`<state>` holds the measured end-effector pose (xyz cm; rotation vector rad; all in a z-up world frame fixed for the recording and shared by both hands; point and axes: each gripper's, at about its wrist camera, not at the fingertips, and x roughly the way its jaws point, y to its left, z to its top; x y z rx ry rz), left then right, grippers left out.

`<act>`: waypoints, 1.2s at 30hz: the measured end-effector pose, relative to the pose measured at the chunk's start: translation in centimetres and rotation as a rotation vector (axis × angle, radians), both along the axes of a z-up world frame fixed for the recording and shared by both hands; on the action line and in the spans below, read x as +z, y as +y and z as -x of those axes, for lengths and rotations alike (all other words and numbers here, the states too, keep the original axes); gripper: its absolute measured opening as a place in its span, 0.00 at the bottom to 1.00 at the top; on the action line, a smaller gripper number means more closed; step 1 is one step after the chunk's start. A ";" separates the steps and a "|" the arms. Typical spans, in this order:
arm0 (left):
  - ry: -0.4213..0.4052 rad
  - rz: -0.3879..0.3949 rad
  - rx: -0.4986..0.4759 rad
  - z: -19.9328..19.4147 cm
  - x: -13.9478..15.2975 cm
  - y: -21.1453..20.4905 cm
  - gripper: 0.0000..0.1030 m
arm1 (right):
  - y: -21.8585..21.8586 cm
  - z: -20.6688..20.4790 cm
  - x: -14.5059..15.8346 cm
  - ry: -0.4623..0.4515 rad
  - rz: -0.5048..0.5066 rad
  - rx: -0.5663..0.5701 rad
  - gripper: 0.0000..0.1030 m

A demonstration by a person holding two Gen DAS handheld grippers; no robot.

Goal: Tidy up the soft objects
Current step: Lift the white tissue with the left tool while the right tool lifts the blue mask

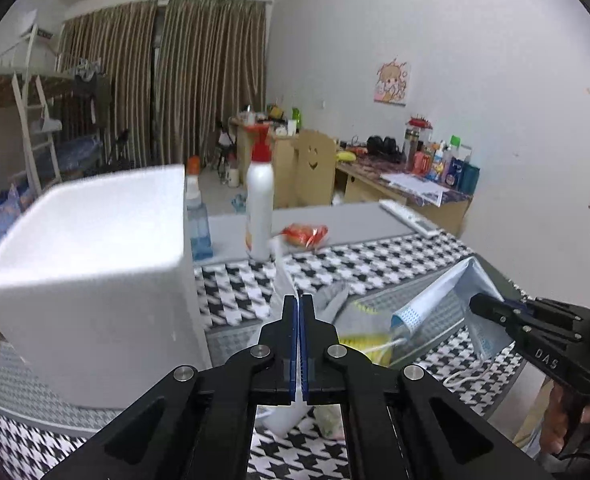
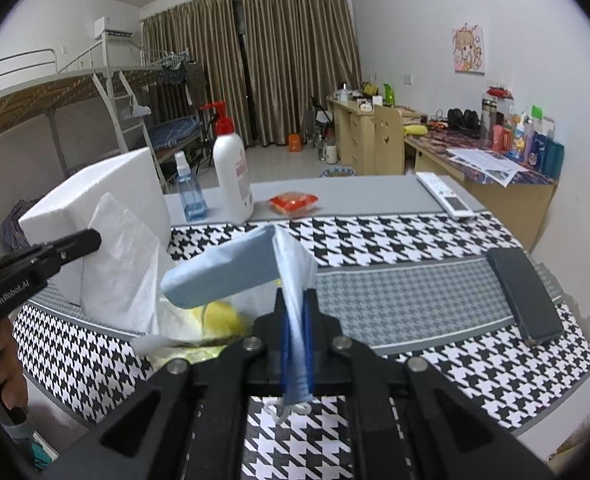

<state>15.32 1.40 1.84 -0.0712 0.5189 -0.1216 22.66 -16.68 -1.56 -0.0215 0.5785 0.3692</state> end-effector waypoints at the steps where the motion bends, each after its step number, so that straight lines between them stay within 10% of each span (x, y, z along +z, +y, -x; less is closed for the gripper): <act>1: -0.008 -0.001 -0.006 0.1 0.5 -0.1 0.01 | 0.0 0.0 0.2 -0.006 -0.003 -0.001 0.08; 36: -0.118 -0.039 0.036 -0.4 7.5 1.7 0.01 | 0.2 -0.5 4.1 -0.125 -0.011 -0.059 0.08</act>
